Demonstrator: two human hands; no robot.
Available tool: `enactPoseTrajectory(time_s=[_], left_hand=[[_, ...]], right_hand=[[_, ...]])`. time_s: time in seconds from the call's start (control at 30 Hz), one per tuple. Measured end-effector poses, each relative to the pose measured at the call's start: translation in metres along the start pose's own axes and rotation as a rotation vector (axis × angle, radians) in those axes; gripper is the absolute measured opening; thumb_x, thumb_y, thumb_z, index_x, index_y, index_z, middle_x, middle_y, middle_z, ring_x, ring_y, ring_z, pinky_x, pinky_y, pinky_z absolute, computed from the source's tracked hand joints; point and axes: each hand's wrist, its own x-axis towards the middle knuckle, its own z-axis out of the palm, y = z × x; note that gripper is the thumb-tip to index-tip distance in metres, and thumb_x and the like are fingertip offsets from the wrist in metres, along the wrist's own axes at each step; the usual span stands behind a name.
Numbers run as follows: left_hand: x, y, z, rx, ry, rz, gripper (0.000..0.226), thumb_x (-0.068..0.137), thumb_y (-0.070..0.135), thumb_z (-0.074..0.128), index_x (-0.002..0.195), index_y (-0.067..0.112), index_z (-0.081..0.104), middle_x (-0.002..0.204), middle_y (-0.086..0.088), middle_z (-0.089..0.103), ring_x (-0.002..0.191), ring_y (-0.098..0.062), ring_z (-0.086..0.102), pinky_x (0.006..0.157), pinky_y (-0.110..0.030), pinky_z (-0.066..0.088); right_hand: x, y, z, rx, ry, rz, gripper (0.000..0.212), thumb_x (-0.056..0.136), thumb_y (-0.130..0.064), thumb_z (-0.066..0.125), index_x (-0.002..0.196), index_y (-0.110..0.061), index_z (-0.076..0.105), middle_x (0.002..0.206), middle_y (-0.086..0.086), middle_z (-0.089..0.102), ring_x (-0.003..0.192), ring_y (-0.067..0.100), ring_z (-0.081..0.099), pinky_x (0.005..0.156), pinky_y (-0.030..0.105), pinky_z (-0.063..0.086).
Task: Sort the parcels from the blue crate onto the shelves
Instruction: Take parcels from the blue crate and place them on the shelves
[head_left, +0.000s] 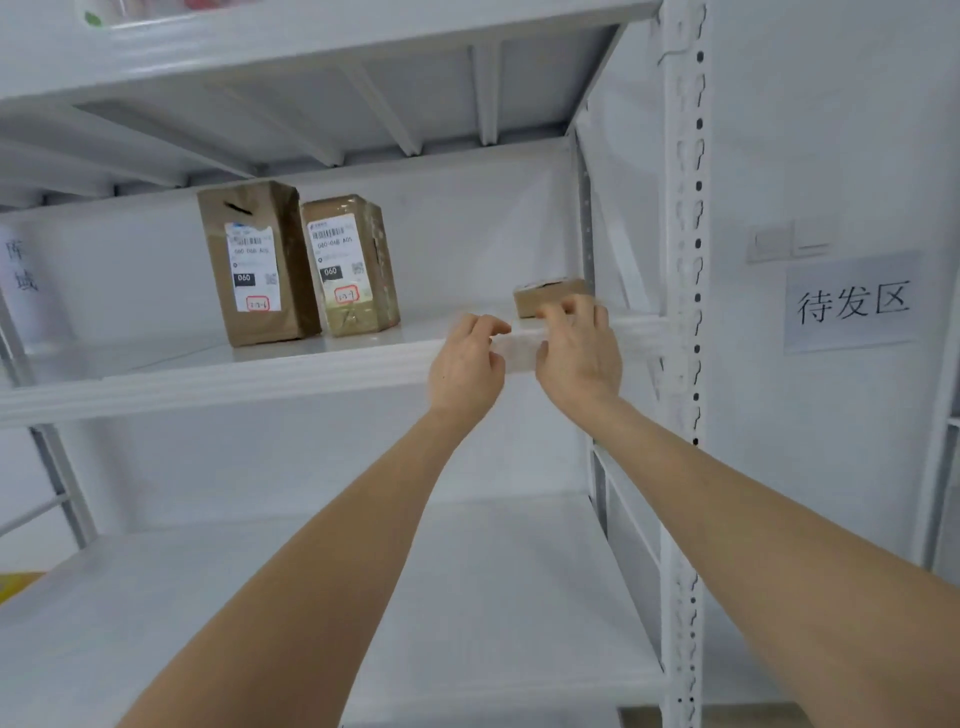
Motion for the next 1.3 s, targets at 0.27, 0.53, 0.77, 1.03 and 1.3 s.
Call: enactPoseTrajectory(time_s=[0.27, 0.53, 0.77, 1.03, 1.3], left_hand=[[-0.148, -0.074, 0.018, -0.007, -0.28, -0.221, 0.039, 0.086, -0.001, 0.047, 0.119, 0.017, 0.055, 0.123, 0.002, 0.052, 0.106, -0.015, 0.056, 0.079, -0.038, 0.052], [-0.328, -0.129, 0.078, -0.034, -0.67, -0.371, 0.038, 0.087, 0.0, 0.045, 0.119, 0.018, 0.054, 0.122, 0.003, 0.051, 0.108, -0.014, 0.055, 0.077, -0.031, 0.049], [-0.487, -0.155, 0.134, -0.082, -1.02, -0.609, 0.038, 0.089, 0.004, 0.046, 0.124, 0.016, 0.052, 0.124, -0.003, 0.049, 0.103, -0.023, 0.058, 0.085, -0.036, 0.049], [-0.664, -0.181, 0.195, -0.107, -1.449, -0.947, 0.045, 0.092, 0.015, 0.053, 0.135, 0.008, 0.042, 0.133, -0.012, 0.049, 0.121, -0.027, 0.049, 0.095, -0.032, 0.04], [-0.798, -0.192, 0.301, -0.16, -1.48, -1.151, 0.055, 0.09, 0.023, 0.057, 0.138, 0.007, 0.036, 0.133, -0.014, 0.051, 0.123, -0.029, 0.049, 0.097, -0.033, 0.041]], right_hand=[[-0.151, -0.017, 0.082, 0.049, -0.186, -0.012, 0.042, 0.088, -0.007, 0.055, 0.128, -0.02, 0.054, 0.133, 0.003, 0.044, 0.123, 0.023, 0.042, 0.087, 0.03, 0.038], [-0.339, 0.019, 0.175, 0.014, -0.604, 0.137, 0.045, 0.087, -0.003, 0.056, 0.129, -0.017, 0.053, 0.132, 0.007, 0.045, 0.122, 0.026, 0.042, 0.092, 0.034, 0.044], [-0.492, 0.069, 0.231, -0.085, -1.024, 0.298, 0.05, 0.091, -0.013, 0.052, 0.138, -0.02, 0.039, 0.14, 0.004, 0.035, 0.127, 0.024, 0.036, 0.095, 0.032, 0.043], [-0.653, 0.123, 0.298, -0.011, -1.272, 0.827, 0.04, 0.092, -0.013, 0.054, 0.13, -0.014, 0.043, 0.125, 0.006, 0.049, 0.099, 0.017, 0.052, 0.079, 0.026, 0.044], [-0.778, 0.2, 0.385, 0.004, -1.365, 1.094, 0.068, 0.084, -0.022, 0.067, 0.141, -0.016, 0.031, 0.141, 0.01, 0.04, 0.12, 0.032, 0.049, 0.093, 0.036, 0.045]])
